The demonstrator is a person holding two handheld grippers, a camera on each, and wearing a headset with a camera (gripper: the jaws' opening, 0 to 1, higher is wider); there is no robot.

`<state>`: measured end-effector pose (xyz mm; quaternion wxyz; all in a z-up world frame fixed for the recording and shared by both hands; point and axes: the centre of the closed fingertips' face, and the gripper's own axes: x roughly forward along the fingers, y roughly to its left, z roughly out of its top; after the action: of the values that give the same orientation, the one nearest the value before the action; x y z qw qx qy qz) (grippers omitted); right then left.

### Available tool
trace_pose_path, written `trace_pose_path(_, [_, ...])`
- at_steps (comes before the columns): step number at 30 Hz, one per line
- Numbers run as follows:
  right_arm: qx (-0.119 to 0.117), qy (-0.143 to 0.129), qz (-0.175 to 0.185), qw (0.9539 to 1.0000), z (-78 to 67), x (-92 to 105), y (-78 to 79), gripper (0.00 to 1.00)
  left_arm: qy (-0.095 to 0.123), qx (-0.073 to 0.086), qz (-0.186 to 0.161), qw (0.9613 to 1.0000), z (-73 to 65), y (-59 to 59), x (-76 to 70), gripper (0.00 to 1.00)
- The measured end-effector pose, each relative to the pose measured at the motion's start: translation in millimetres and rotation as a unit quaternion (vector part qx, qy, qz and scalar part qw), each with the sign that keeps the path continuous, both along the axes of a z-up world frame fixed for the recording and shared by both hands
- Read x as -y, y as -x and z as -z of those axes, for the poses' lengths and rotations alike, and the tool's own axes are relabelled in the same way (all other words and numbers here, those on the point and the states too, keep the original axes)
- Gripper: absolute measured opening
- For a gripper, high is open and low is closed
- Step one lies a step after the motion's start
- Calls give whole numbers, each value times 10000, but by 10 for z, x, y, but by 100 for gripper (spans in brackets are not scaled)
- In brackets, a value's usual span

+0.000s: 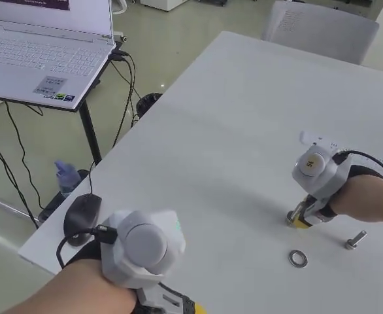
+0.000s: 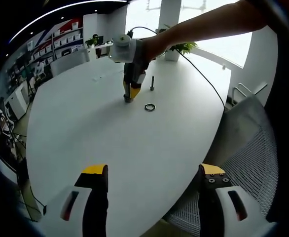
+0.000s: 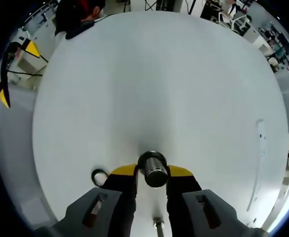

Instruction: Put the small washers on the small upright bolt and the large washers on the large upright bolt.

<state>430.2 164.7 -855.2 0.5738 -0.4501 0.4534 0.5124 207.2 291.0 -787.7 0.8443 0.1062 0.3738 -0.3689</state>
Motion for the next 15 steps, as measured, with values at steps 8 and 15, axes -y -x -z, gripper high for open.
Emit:
trace_pose_path(8, [-24,15,24,10000,39,15,-19,23,17,-5,-29,10000,-24,-5,-10,74])
trace_pose_path(15, [-60,-10,99,9999,21,1,-22,23,-2,-19,5,10000,-25,-13,-20,73])
